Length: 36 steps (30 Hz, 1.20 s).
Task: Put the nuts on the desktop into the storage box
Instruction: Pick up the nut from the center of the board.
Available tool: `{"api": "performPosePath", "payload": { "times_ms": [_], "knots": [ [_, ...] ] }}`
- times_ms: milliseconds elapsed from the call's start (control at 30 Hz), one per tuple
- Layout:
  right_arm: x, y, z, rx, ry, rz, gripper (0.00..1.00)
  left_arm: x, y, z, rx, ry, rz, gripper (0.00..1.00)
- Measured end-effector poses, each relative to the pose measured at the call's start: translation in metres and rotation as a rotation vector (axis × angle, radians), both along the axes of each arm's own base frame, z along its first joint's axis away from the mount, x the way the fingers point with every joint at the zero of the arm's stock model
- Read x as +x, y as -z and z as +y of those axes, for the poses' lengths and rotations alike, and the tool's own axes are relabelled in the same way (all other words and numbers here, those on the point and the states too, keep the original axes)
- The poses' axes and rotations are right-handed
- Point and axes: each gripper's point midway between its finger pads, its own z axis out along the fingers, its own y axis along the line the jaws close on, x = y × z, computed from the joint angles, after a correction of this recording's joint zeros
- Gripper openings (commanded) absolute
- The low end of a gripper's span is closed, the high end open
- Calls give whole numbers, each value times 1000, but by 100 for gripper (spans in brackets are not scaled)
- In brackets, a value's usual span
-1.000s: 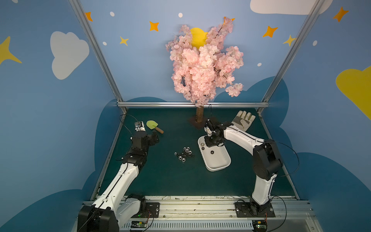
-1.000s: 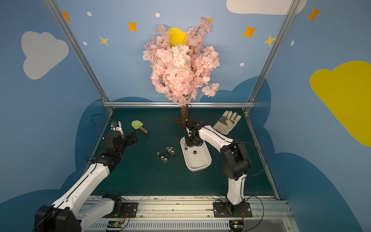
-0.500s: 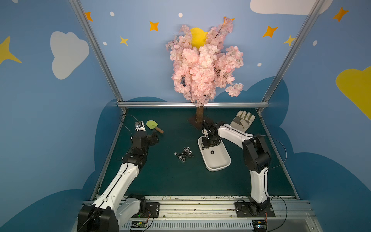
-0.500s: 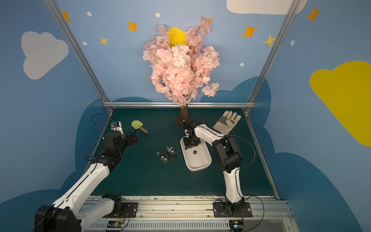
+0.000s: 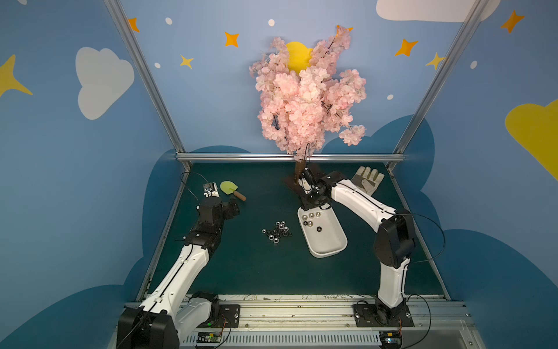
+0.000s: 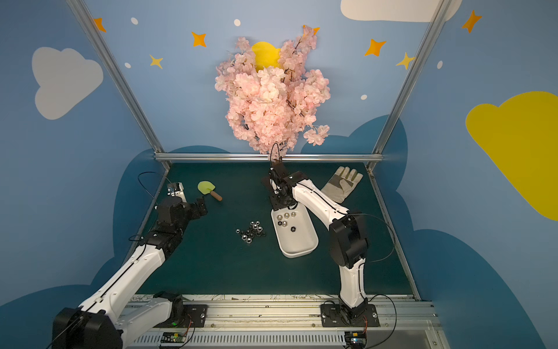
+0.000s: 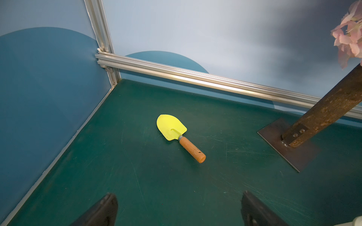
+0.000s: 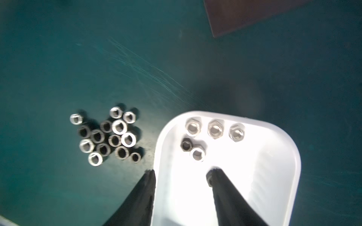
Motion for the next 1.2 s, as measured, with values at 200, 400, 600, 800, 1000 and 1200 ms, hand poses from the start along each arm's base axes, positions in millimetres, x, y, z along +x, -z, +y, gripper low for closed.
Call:
{"api": "performPosePath", "payload": {
  "times_ms": [200, 400, 600, 800, 1000, 1200],
  "knots": [
    [-13, -21, 61, 88, -118, -29, 54, 0, 0, 0, -7, -3, 2, 100],
    [-10, 47, 98, 35, -163, 85, 54, 2, 5, 0, -14, -7, 21, 100],
    [-14, 101, 99, -50, -165, 191, 54, 2, 8, -1, -13, -5, 36, 100],
    [-11, 100, 103, -54, -167, 201, 51, 7, 14, -3, -18, 8, 61, 100],
    [-12, 105, 105, -59, -171, 213, 50, 7, 17, -5, -21, 16, 68, 100],
    [-15, 119, 108, -73, -178, 237, 47, 7, 17, -5, -23, 20, 69, 100]
  ]
}}
